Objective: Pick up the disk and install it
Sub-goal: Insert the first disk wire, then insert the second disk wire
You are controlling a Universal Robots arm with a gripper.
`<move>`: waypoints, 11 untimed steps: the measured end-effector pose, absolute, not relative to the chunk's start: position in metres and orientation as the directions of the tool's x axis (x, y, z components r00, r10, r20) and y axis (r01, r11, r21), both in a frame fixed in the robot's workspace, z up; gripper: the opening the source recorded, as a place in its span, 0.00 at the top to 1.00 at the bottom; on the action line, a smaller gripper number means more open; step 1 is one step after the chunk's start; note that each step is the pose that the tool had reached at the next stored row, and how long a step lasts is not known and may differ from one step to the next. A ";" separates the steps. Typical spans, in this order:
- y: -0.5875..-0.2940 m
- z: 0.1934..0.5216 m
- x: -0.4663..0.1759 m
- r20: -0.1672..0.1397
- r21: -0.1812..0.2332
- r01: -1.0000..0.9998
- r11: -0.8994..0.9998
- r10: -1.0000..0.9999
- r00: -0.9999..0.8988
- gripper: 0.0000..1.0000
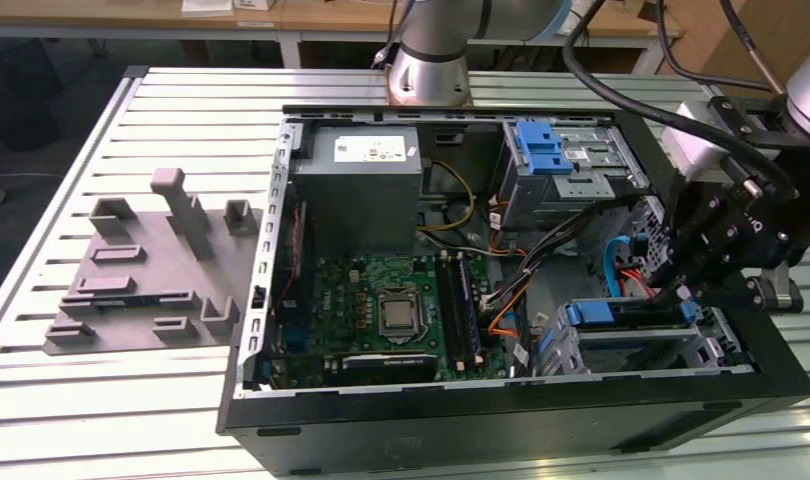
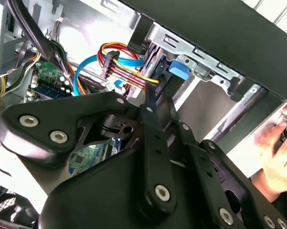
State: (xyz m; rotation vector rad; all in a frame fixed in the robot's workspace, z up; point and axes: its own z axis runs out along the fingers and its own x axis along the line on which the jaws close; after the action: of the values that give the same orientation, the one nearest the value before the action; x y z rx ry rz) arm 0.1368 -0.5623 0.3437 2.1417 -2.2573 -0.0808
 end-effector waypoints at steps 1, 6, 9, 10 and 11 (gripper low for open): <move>-0.562 0.344 0.137 -0.015 0.058 -0.997 0.052 -0.998 -0.053 0.77; -0.562 0.344 0.137 -0.015 0.058 -0.997 0.052 -0.998 -0.053 0.89; -0.562 0.344 0.137 -0.015 0.058 -0.997 0.052 -0.998 -0.053 0.89; -0.562 0.344 0.137 -0.014 0.057 -0.997 0.052 -0.999 -0.053 0.89; -0.562 0.344 0.137 -0.013 0.057 -0.997 0.052 -0.999 -0.053 0.89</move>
State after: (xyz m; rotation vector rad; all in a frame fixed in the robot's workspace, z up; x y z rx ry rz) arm 0.1369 -0.5623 0.3443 2.1408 -2.2564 -0.0787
